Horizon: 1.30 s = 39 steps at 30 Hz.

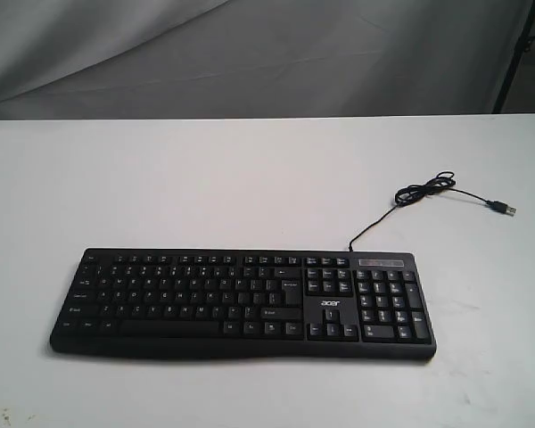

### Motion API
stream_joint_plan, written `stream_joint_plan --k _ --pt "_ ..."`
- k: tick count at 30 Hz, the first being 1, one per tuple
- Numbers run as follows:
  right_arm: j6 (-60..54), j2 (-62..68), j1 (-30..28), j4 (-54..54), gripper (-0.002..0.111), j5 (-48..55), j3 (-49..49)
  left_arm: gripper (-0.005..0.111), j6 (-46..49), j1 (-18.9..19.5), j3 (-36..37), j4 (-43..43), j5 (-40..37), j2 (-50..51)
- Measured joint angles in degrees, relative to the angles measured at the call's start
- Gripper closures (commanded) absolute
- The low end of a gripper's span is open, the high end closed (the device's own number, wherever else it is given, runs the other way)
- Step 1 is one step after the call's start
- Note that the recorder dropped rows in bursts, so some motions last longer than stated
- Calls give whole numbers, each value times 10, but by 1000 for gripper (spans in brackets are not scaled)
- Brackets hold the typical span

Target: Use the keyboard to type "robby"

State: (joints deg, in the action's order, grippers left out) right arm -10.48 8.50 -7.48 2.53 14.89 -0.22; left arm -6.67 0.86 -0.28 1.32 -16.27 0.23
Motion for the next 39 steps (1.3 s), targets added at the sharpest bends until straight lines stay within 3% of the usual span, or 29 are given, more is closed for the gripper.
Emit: stream_joint_plan --k 29,39 --pt "0 0 0 0 108 19 -4 107 0 0 0 0 0 0" --pt "0 60 0 -1 108 153 -245 107 0 0 0 0 0 0"
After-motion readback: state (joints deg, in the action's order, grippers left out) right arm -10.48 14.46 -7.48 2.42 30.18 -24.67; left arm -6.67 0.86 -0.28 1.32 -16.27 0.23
